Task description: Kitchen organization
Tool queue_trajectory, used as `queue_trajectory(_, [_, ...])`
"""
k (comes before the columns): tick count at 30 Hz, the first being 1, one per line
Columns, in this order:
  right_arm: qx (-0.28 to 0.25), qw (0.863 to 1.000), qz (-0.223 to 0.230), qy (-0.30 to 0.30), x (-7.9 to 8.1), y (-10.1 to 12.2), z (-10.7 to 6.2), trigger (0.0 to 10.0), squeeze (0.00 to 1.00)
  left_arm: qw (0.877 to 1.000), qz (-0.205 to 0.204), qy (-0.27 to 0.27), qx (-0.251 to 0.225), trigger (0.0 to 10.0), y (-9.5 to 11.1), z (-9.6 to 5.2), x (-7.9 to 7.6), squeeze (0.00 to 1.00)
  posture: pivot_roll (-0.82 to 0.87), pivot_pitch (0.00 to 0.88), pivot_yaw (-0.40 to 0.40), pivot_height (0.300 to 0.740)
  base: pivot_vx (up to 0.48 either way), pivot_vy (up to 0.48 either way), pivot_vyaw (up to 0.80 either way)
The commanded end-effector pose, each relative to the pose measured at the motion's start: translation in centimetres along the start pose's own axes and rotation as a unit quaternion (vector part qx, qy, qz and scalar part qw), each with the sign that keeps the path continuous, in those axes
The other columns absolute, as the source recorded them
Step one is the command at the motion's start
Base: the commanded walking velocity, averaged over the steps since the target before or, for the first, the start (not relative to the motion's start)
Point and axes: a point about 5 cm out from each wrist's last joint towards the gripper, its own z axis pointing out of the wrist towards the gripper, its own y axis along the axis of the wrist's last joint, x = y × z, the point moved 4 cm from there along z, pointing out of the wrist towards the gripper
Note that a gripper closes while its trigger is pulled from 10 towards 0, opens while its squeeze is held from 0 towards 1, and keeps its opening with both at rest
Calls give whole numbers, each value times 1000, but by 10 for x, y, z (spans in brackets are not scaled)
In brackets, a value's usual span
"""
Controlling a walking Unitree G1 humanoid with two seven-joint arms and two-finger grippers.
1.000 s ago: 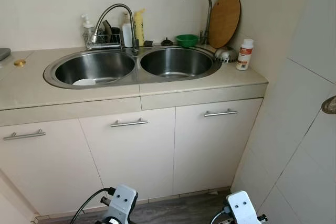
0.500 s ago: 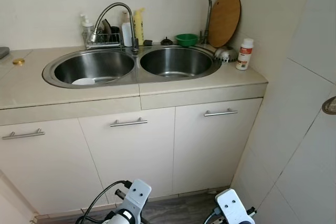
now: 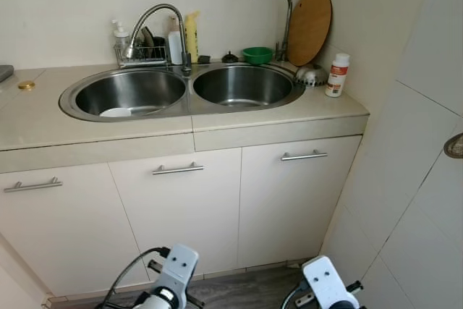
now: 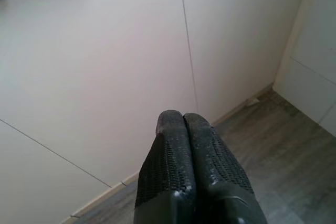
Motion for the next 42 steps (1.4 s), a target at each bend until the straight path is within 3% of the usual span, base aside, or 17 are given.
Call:
queue_trajectory(1, [-23,999,31,13,1,8,1,10000,0,999,38,2,-26,10000,10,-3,-2,0,-27,0,5,740,0,0,0])
queue_trajectory(3, [-25,999,41,12,-1,8,1,10000,0,998,51,4,-32,10000,12,-5,-3,0,-26,0,2,740,0,0,0])
queue_trajectory(6, [-10,999,22,26,5,3,0,10000,0,999,26,-7,-23,10000,9,-5,-5,0,-18,0,1,740,0,356,0])
queue_trajectory(9, [6,999,39,16,4,-2,1,10000,0,1000,6,-13,-17,10000,6,-5,-6,0,-18,0,0,740,0,430,-533])
queue_trajectory(13, [10,999,36,17,2,-3,2,10000,0,999,30,-8,-19,10000,7,-4,-7,0,-23,0,-1,740,-141,412,0])
queue_trajectory(21, [12,999,42,21,3,-2,3,10000,0,999,29,-14,-28,10000,11,-3,-8,0,-24,0,1,740,-268,365,-488])
queue_trajectory(31, [16,998,56,14,1,-3,3,10000,0,999,3,-20,-29,10000,12,-2,-6,0,-27,0,3,740,0,0,-786])
queue_trajectory(38, [13,998,60,12,-1,-1,4,10000,0,999,-38,-7,-20,10000,10,0,3,0,-26,0,3,740,0,0,-791])
queue_trajectory(42, [9,999,50,12,-1,0,4,10000,0,999,-42,-9,-16,10000,9,1,4,0,-27,0,3,740,0,120,0])
